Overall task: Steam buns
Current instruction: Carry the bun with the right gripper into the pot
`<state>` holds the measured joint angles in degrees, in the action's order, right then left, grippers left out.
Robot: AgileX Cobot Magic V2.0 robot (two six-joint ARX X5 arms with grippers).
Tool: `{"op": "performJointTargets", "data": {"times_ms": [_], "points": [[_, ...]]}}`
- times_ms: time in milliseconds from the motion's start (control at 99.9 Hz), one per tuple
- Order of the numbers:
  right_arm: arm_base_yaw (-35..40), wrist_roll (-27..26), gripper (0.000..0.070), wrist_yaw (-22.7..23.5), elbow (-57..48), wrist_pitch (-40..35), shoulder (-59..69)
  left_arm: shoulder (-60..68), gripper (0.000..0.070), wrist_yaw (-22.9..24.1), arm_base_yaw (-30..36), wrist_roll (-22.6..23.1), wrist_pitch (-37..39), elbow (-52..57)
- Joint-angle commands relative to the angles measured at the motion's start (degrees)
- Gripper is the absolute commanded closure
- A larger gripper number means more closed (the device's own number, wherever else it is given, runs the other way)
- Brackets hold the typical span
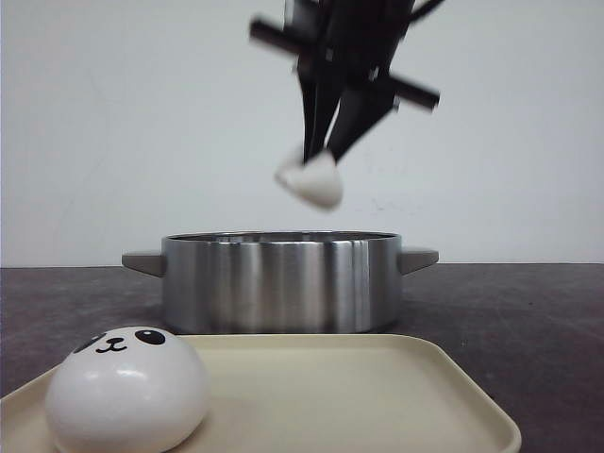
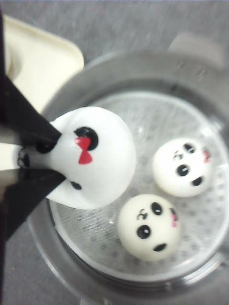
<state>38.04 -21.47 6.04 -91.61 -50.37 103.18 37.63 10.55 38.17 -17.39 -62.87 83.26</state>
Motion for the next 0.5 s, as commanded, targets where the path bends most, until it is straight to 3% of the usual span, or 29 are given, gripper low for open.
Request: {"op": "performJointTargets", "data": {"times_ms": [0, 491], "points": [[0.4, 0.5, 0.0696, 0.4, -0.9, 0.6, 2.6, 0.5, 0.0, -0.1, 0.5, -0.1, 0.1, 0.8], [0.0, -3.7, 0.0696, 1.6, -0.9, -0.3, 9.2, 0.5, 0.0, -0.1, 0.5, -0.3, -1.0, 0.8]]}}
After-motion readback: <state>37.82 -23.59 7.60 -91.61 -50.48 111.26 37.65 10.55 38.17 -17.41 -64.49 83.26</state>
